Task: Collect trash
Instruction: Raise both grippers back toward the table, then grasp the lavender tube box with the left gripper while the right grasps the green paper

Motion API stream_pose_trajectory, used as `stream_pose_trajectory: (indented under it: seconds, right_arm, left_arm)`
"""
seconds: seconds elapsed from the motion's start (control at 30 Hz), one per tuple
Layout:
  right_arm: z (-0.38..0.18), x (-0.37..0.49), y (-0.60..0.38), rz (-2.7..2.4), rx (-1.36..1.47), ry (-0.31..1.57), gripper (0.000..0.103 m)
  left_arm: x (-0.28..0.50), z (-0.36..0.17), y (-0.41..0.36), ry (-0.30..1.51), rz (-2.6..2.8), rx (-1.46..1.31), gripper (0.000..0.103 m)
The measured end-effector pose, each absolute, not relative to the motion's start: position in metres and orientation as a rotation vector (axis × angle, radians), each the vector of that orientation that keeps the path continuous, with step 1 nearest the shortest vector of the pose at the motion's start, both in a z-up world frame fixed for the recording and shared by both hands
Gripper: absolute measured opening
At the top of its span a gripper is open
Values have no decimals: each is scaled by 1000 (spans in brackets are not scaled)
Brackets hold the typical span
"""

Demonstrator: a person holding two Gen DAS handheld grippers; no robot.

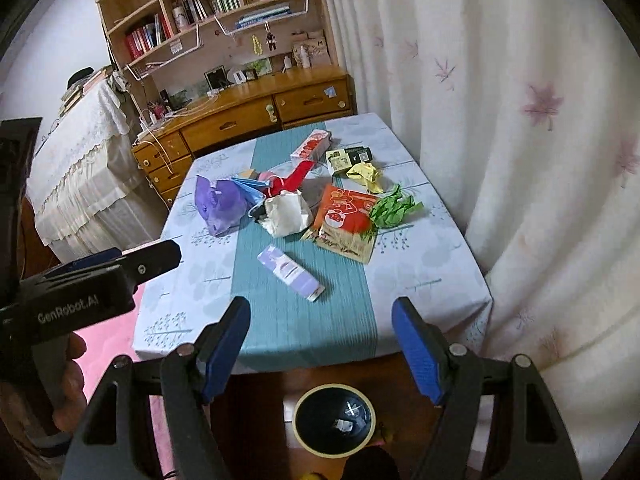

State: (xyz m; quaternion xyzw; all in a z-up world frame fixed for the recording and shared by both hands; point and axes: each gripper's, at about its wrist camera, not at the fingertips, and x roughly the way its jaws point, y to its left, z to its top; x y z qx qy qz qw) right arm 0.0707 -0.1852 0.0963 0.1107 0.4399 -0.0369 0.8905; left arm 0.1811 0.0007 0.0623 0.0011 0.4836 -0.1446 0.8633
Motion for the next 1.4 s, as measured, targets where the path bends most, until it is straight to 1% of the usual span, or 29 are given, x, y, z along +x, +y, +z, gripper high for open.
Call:
stream_pose_trajectory:
  seconds: [0.2, 0.47, 0.73, 0.77, 0.8, 0.87, 0.9, 1.03, 1.07, 1.13, 1.23, 1.27, 1.33, 1.37, 1.4]
  right_arm:
    - [60, 128, -221, -56, 241, 991, 74]
    - [-3, 208, -281, -34, 307, 1112, 74]
    - [-56, 269, -332, -40, 498, 1216, 73]
    - [-62, 275, -337, -44, 525, 1227, 74]
    - [-68, 280, -341, -47, 548, 1235, 73]
    - [-78, 292, -347, -60, 587, 1250, 73]
    - [-82, 297, -350, -67, 602, 1256, 73]
    - [-98, 317, -357, -90, 656, 1282, 73]
    - [-100, 320, -357, -92, 660, 1285, 73]
    - [-104, 326, -356, -100, 657, 1294, 73]
    - [-111, 334, -354, -109, 652, 1316, 73]
    - [-113, 335, -353, -109, 648, 1321, 74]
    - [-112, 337, -349, -108, 616, 1315, 73]
    - [-113, 337, -347, -102, 604, 1321, 66]
    - [-112, 336, -345, -106, 582, 1316, 50]
  left_arm:
    - [238, 10, -28, 1137, -250, -48, 95]
    - [291, -85, -63, 1344, -90, -91, 94]
    - [309, -127, -61, 1427, 31, -217, 93]
    - [310, -130, -61, 1430, 36, -221, 89]
    - [312, -133, -62, 1434, 39, -224, 80]
    - [316, -140, -63, 1462, 35, -242, 71]
    - [317, -143, -63, 1475, 38, -252, 69]
    - [319, -155, -62, 1513, 58, -279, 65]
    - [319, -157, -62, 1517, 63, -279, 60]
    - [318, -158, -63, 1516, 70, -265, 54]
    - [322, -159, -71, 1519, 81, -225, 42]
    - [324, -159, -73, 1518, 76, -221, 40]
    - [333, -157, -73, 1519, 67, -221, 39]
    - [333, -157, -74, 1518, 62, -216, 38]
    - [333, -156, -75, 1517, 58, -212, 37]
